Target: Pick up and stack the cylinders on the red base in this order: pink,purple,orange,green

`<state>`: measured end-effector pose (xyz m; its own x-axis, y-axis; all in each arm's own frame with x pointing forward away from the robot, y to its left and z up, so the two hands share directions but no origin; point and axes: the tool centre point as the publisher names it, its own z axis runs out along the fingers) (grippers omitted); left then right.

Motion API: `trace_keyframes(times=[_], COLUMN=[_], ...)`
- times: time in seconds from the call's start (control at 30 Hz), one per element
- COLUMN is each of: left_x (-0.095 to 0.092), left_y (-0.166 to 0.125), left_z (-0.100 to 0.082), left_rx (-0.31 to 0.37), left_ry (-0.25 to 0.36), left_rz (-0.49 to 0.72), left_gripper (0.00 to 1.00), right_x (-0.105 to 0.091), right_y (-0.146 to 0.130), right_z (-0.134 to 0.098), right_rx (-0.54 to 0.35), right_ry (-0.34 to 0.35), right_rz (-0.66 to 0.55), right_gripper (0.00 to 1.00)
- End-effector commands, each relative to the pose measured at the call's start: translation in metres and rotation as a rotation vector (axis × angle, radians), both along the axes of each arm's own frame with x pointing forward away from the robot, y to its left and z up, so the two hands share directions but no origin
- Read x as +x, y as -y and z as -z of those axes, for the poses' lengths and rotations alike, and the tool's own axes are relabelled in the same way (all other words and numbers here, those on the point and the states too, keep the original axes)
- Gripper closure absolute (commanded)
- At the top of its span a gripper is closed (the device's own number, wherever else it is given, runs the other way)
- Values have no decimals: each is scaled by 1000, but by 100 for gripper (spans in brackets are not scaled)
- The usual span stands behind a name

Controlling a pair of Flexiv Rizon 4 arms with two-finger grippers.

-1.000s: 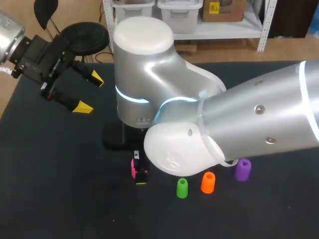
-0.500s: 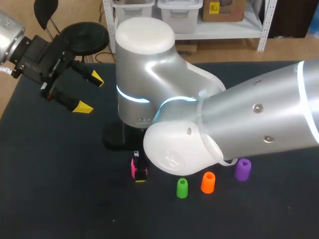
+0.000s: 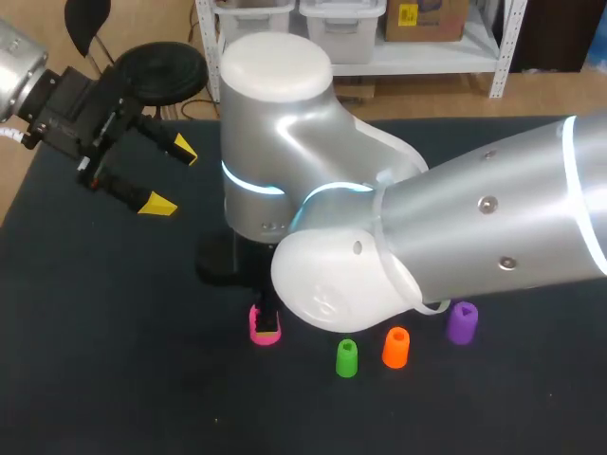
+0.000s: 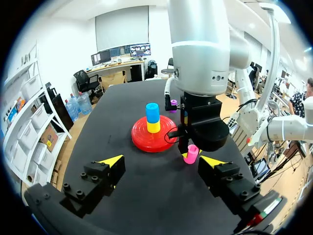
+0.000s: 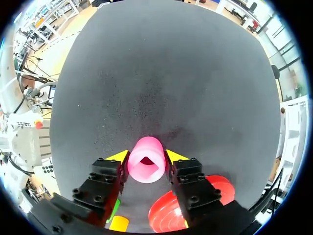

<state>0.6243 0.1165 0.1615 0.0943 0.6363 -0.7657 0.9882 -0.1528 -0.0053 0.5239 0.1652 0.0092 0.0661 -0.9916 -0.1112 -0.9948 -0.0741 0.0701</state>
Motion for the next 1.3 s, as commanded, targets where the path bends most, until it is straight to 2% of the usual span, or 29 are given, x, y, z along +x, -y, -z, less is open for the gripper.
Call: trace_keyframes(times=[0.03,0.33,0.67,0.9,1.07,1.3], left_x=[-1,-1,-1,-1,-1,-1], left_y=[0,0,0,0,0,0], left_z=[1,1,1,1,1,1], left_rx=[-1,-1,-1,-1,-1,-1], left_ry=[3,3,3,3,3,3], left_rz=[-1,-1,-1,-1,-1,-1], left_gripper=[0,0,0,0,0,0], right_x=[1,12,49,78,97,111], right_y=[2,13,45,72,90,97], right_z=[-6,-63,-133,-150,-159,-160], right_rx=[6,23,10,-15,23,14], right_ry=[3,73,166,166,163,141], right_rz=[4,43,138,209,295,346], right_gripper=[100,100,100,100,100,100])
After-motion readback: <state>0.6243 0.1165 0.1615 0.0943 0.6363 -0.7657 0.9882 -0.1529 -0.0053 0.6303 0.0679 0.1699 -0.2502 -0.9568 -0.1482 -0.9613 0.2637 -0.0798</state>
